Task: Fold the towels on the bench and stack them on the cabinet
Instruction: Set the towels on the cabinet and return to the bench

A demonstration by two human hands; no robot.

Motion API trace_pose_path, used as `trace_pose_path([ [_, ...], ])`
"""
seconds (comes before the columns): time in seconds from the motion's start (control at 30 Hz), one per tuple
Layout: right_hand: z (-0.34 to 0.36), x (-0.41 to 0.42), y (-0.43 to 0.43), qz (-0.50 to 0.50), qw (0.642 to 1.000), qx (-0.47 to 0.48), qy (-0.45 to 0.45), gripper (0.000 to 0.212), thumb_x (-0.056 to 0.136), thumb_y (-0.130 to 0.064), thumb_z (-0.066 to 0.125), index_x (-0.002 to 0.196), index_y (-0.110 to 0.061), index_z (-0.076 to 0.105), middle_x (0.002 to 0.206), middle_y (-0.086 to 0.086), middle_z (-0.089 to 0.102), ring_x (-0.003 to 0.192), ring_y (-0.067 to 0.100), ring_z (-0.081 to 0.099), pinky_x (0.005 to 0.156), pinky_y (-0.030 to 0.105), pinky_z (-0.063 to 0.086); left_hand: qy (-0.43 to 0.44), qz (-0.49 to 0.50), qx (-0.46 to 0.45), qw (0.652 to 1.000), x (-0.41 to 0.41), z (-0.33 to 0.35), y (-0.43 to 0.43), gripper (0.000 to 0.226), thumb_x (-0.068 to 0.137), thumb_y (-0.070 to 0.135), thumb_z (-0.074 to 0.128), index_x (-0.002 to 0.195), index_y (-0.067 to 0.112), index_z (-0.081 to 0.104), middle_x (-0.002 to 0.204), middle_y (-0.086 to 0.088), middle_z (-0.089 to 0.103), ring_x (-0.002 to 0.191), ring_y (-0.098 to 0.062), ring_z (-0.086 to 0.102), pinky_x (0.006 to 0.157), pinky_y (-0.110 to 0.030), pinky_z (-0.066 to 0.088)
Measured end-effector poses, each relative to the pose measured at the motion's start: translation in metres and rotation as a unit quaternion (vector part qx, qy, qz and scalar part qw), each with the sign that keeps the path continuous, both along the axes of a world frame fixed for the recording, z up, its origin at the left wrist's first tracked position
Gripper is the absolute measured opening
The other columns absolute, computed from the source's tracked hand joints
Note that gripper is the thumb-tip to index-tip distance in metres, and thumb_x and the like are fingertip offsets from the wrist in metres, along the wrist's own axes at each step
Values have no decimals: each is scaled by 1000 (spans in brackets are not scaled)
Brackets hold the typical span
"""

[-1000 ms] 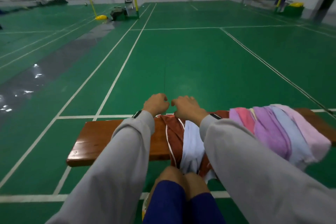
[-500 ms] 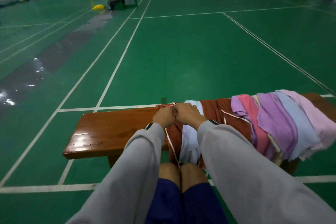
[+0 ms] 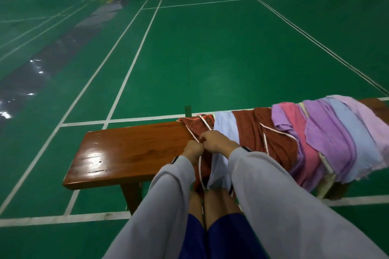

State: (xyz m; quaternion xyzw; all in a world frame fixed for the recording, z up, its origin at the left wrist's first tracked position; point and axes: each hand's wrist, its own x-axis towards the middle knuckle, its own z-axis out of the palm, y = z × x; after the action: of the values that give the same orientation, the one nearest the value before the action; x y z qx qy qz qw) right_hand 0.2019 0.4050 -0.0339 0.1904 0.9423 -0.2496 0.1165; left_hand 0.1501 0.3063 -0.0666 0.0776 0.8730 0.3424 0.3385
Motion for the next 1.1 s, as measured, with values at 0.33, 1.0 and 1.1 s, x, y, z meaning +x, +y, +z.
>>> trace_pose_path([
  [0.33,53,12,-7,-37,993,-33,104,39,91,-24,53,130,-17,55,124,15,67,112,37,64,92,41,51,199,16,228,953,-13,85,-12,34,107,21,42,81,5,56,83,-13,61,79,-25,55,73,-39,41],
  [1.0,136,-2,-51,-245,691,-669,119,48,96,-53,65,115,-10,71,98,16,74,79,27,75,74,40,63,-19,210,553,806,-50,254,-33,26,112,24,37,105,8,57,92,-14,65,81,-27,66,85,-45,58],
  [1.1,177,-4,-47,-188,704,-671,140,50,105,-35,51,79,-4,78,77,13,76,66,23,74,65,34,64,10,175,568,804,-56,264,-45,30,112,33,35,108,13,57,102,-20,64,91,-30,65,101,-56,52],
])
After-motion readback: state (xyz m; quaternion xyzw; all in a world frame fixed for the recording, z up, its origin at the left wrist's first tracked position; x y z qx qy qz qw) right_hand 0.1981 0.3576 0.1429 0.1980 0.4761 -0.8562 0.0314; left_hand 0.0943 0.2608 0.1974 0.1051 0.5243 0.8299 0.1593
